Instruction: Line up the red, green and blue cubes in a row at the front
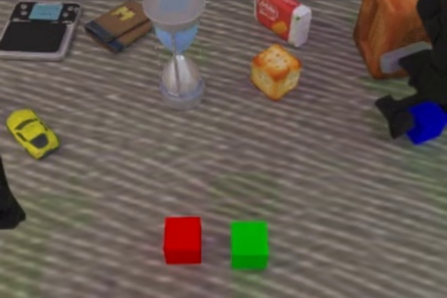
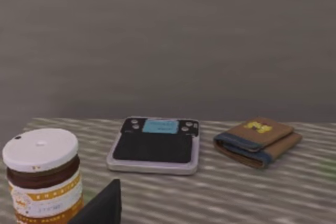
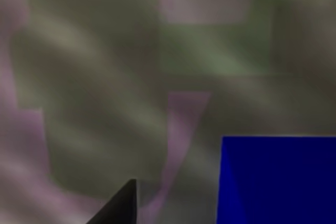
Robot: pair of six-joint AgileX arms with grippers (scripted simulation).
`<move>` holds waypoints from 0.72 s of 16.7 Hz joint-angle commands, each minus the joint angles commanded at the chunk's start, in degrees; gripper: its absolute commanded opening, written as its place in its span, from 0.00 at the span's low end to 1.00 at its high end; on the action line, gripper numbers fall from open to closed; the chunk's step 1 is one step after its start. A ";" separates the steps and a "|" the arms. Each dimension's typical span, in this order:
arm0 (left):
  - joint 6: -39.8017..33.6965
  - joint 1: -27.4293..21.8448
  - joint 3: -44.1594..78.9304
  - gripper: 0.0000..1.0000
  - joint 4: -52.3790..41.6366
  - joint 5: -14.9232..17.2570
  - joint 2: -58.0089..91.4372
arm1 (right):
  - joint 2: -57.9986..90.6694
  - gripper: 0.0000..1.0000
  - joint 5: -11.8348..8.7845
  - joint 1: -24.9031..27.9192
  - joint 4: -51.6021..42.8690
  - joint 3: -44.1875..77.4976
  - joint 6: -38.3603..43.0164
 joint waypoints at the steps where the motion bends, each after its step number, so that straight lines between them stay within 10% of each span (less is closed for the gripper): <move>1: 0.00 0.00 0.00 1.00 0.00 0.00 0.00 | 0.00 0.47 0.00 0.00 0.00 0.00 0.00; 7: 0.00 0.00 0.00 1.00 0.00 0.00 0.00 | 0.00 0.02 0.00 0.00 0.00 0.00 0.00; 12: 0.00 0.00 0.00 1.00 0.00 0.00 0.00 | 0.00 0.00 0.00 0.00 0.00 0.00 0.00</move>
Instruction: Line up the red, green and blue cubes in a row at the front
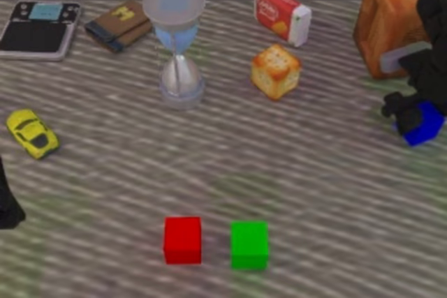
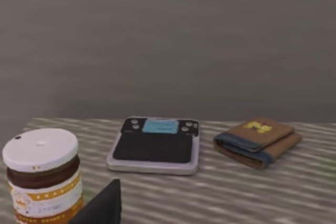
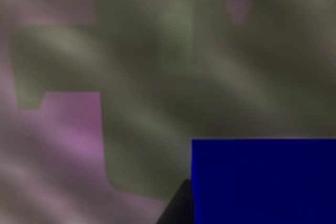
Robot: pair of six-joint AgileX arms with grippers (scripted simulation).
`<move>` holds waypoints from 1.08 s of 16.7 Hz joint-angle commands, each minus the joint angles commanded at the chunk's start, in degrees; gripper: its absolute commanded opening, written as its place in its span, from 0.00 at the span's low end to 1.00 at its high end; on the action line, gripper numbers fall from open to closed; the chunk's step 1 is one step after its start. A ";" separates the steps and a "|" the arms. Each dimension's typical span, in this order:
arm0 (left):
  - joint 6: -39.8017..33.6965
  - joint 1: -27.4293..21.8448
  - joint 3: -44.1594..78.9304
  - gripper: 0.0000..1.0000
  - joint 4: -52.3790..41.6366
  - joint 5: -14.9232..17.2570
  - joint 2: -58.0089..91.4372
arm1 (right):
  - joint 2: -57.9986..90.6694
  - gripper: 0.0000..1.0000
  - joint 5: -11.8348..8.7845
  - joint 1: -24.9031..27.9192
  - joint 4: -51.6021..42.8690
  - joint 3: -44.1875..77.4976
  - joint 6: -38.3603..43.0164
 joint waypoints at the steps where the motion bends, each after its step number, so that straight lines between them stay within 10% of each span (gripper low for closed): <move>1: 0.00 0.00 0.00 1.00 0.00 0.00 0.00 | 0.00 0.00 0.00 0.00 0.00 0.00 0.00; 18: 0.00 0.00 0.00 1.00 0.00 0.00 0.00 | -6.26 0.00 -0.52 0.39 -13.43 8.25 0.42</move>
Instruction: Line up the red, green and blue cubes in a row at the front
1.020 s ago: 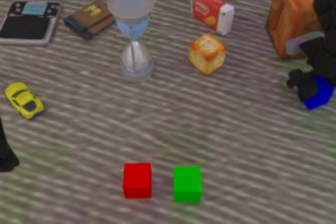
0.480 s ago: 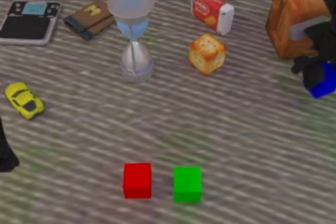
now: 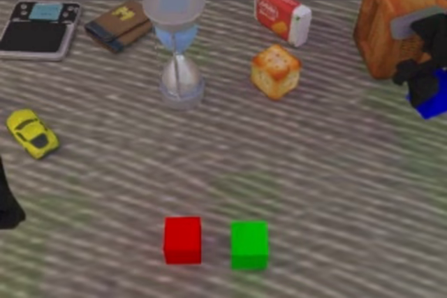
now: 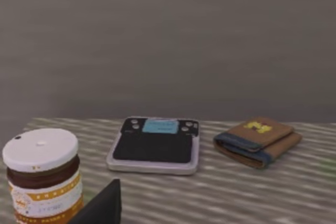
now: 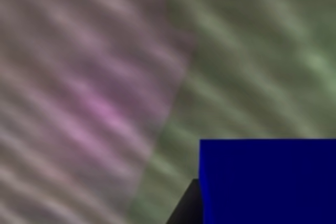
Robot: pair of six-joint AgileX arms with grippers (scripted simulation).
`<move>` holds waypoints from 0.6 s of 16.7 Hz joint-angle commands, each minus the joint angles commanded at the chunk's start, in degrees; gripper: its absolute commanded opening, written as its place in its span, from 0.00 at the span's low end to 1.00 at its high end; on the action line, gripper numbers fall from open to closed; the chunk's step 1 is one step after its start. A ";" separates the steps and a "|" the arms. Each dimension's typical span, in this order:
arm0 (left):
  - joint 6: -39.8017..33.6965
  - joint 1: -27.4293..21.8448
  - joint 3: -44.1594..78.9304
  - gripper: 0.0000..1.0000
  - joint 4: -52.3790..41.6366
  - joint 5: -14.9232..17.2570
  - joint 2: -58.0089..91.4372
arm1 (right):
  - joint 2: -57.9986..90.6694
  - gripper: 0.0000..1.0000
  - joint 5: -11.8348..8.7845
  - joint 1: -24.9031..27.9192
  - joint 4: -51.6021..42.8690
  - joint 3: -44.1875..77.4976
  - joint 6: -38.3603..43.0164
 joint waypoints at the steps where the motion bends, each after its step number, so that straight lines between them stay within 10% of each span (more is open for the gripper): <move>1: 0.00 0.00 0.00 1.00 0.00 0.00 0.00 | -0.31 0.00 0.02 0.50 0.10 -0.35 0.65; 10: 0.00 0.00 0.00 1.00 0.00 0.00 0.00 | -12.25 0.00 0.44 19.81 3.11 -17.43 32.73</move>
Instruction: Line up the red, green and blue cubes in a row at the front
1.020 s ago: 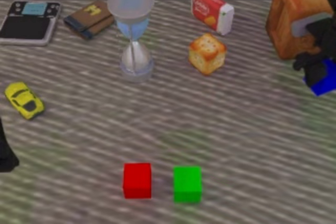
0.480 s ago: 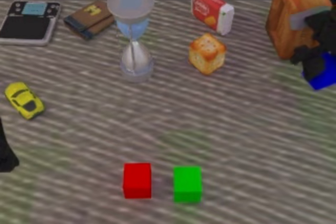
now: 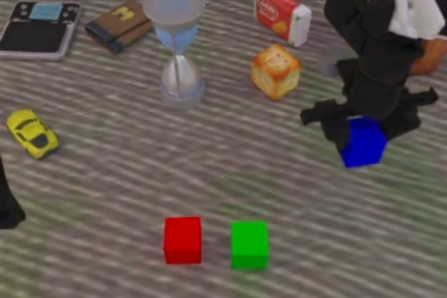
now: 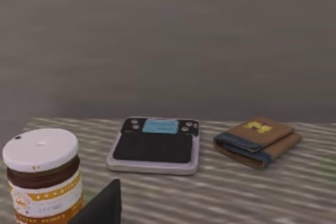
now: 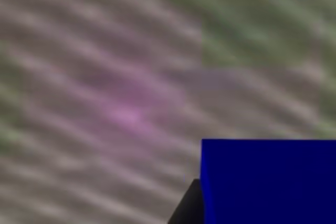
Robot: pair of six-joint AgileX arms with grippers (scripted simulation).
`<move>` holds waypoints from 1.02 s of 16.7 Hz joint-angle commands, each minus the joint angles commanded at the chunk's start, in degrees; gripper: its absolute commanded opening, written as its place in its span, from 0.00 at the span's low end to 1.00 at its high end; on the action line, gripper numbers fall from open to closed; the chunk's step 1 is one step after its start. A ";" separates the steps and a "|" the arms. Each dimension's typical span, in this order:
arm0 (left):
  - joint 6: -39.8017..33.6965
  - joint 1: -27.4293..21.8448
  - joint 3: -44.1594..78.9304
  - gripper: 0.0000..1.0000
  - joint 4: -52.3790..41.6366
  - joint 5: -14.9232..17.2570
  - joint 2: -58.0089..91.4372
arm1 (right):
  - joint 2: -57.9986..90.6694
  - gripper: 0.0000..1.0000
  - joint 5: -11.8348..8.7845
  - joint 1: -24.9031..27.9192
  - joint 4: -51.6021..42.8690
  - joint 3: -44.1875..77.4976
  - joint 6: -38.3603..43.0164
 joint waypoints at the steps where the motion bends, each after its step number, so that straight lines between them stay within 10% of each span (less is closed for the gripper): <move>1: 0.00 0.00 0.00 1.00 0.00 0.00 0.00 | -1.92 0.00 0.02 2.82 0.47 -2.83 5.18; 7: 0.00 0.00 0.00 1.00 0.00 0.00 0.00 | -12.85 0.00 0.60 16.14 4.08 -15.95 25.85; 17: 0.00 0.00 0.00 1.00 0.00 0.00 0.00 | -12.87 0.00 0.78 17.97 8.97 -19.97 28.09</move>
